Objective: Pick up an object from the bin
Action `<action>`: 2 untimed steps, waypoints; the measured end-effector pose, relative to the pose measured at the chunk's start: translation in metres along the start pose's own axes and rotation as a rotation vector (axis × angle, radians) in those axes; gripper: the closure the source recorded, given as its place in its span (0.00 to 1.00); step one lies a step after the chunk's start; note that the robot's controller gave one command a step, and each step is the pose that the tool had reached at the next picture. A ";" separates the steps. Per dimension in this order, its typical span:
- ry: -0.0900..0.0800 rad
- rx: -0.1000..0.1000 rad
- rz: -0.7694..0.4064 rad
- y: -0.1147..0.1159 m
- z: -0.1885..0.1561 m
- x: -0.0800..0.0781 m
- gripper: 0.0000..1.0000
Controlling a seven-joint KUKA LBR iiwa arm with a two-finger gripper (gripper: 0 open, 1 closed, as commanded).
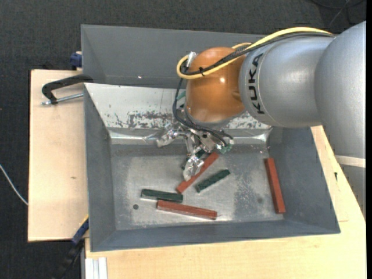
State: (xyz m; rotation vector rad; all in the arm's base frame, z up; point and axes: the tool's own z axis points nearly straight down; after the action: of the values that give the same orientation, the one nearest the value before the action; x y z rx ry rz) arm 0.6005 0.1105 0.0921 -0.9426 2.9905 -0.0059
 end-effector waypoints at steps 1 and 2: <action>-0.022 -0.006 -0.025 -0.020 -0.001 0.020 0.00; 0.007 -0.008 -0.389 -0.026 -0.004 0.071 1.00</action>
Offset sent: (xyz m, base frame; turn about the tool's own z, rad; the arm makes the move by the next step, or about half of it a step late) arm -0.0442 -0.0629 -0.0013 -0.3918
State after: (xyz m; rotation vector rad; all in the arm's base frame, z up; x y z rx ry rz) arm 0.5576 0.0485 0.0960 -1.5079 2.7606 0.0006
